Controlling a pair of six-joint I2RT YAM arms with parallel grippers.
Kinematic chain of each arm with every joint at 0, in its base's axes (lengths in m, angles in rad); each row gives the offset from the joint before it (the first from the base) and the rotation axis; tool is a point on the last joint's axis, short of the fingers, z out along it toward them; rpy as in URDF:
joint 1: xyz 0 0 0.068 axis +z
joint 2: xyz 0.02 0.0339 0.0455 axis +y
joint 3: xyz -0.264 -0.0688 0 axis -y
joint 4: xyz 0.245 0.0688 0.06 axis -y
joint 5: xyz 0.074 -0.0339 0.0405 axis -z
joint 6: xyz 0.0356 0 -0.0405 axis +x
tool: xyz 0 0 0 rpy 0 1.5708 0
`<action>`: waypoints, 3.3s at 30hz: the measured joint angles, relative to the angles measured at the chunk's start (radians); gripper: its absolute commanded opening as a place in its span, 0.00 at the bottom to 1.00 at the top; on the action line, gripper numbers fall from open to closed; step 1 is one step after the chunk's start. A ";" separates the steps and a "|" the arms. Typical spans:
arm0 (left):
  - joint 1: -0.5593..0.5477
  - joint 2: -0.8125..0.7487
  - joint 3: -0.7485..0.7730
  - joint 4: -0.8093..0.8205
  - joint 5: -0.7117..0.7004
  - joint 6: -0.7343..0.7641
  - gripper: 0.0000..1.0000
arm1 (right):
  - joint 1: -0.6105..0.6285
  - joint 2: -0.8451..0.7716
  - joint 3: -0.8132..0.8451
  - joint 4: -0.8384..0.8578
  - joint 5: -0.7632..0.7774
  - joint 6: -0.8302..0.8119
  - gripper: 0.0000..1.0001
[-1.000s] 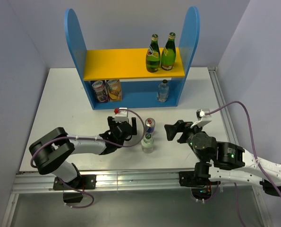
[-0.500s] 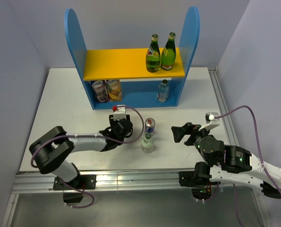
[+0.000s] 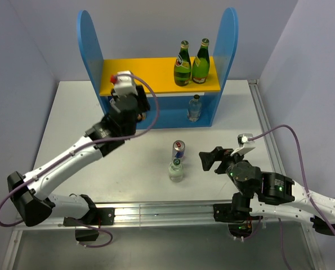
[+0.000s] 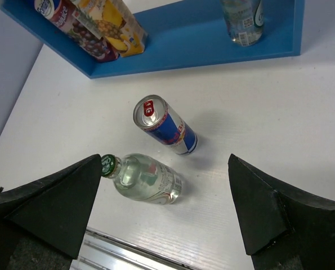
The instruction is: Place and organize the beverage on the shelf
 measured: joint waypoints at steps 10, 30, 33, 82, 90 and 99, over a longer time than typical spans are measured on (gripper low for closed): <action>0.282 0.207 0.434 -0.107 0.125 0.133 0.00 | 0.000 0.003 -0.039 0.021 -0.034 0.008 1.00; 0.473 0.451 0.539 -0.174 0.264 0.165 0.09 | 0.000 -0.053 -0.101 0.014 -0.045 0.048 1.00; 0.482 0.433 0.495 -0.135 0.275 0.164 0.22 | 0.000 -0.053 -0.103 0.013 -0.045 0.050 1.00; 0.028 -0.211 -0.425 -0.119 0.378 -0.128 0.99 | 0.000 -0.066 -0.105 -0.004 -0.039 0.077 1.00; -0.115 -0.142 -0.572 0.010 0.366 -0.241 0.99 | 0.000 -0.077 -0.106 -0.007 -0.036 0.079 1.00; -0.256 0.013 -0.612 0.117 0.344 -0.323 0.99 | 0.000 -0.088 -0.118 -0.008 -0.032 0.083 1.00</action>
